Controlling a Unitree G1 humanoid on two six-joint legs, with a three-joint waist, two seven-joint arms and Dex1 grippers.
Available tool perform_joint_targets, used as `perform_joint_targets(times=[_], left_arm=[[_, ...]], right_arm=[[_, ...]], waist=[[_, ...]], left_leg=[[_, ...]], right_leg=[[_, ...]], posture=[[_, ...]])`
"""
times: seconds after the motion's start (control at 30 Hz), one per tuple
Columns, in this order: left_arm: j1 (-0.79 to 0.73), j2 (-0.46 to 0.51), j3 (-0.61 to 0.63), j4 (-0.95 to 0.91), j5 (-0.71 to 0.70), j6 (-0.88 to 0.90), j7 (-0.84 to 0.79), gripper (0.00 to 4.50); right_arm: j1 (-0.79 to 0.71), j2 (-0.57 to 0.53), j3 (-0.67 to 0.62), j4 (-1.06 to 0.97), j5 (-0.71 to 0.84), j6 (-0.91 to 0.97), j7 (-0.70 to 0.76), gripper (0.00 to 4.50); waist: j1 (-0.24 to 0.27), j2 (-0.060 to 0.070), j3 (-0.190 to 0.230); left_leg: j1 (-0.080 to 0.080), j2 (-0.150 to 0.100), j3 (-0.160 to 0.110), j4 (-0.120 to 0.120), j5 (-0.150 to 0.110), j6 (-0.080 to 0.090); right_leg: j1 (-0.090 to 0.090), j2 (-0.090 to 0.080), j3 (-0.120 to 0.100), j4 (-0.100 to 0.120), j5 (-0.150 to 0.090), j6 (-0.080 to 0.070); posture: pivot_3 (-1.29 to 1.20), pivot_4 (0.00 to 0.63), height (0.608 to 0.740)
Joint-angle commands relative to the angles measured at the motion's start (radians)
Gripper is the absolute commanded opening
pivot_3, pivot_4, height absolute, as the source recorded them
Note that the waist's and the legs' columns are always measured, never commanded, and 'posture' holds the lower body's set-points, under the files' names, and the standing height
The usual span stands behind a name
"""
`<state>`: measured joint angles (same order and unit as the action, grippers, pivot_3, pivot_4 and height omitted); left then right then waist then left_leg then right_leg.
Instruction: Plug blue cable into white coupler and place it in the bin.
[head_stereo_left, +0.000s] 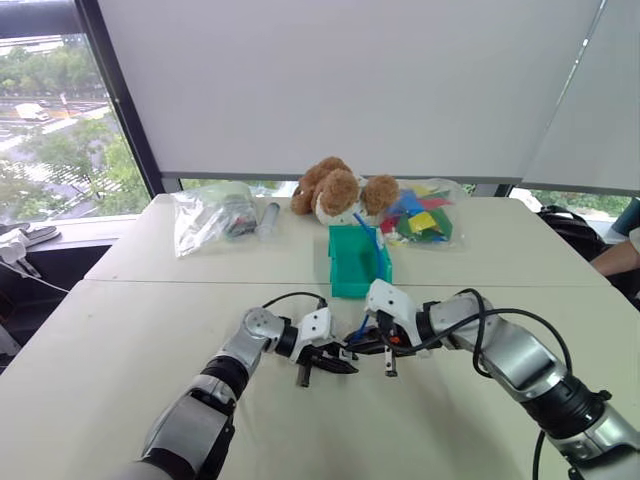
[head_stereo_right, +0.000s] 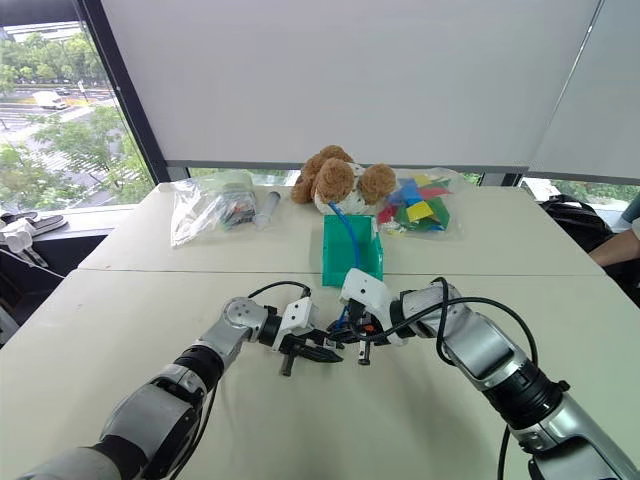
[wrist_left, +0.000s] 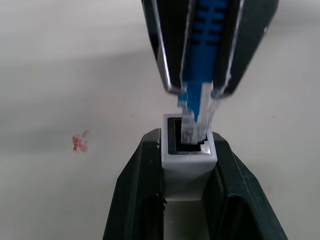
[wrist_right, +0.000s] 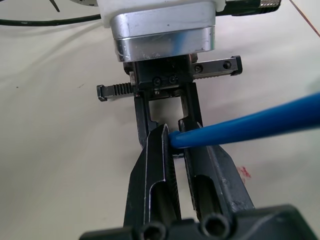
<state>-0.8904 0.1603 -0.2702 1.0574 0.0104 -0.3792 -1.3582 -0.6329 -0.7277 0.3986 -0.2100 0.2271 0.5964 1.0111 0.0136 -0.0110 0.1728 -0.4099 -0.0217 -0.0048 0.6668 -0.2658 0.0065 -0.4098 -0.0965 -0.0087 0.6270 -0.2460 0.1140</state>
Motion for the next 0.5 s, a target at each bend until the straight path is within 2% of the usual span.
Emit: perform_joint_targets(times=[0.03, 0.3, 0.5], left_arm=[[0.01, -0.007, -0.011, 0.016, 0.033, 0.011, 0.026, 0.41], [0.008, -0.014, -0.003, 0.019, 0.033, 0.014, 0.031, 0.41], [0.008, -0.021, 0.0, 0.016, 0.03, 0.018, 0.033, 0.41]], right_arm=[[-0.02, 0.011, -0.006, 0.004, -0.027, -0.023, 0.014, 0.0], [-0.023, 0.017, 0.011, -0.005, -0.067, -0.029, 0.05, 0.0], [-0.038, 0.04, 0.069, 0.024, -0.134, -0.05, 0.069, 0.0]], waist=[[0.0, 0.0, 0.0], [0.001, 0.0, 0.0], [0.0, 0.0, 0.0]], left_leg=[[0.0, 0.0, 0.0, 0.0, 0.0, 0.0], [0.0, -0.001, 0.0, 0.0, 0.0, 0.0], [0.001, -0.001, 0.0, 0.0, 0.0, 0.0]], right_leg=[[0.0, 0.0, 0.0, 0.0, 0.0, 0.0], [0.001, 0.0, 0.0, 0.0, 0.0, 0.0], [0.001, 0.0, 0.0, 0.0, 0.0, 0.0]], posture=[[0.0, 0.15, 0.74], [0.0, 0.15, 0.74], [0.0, 0.15, 0.74]])
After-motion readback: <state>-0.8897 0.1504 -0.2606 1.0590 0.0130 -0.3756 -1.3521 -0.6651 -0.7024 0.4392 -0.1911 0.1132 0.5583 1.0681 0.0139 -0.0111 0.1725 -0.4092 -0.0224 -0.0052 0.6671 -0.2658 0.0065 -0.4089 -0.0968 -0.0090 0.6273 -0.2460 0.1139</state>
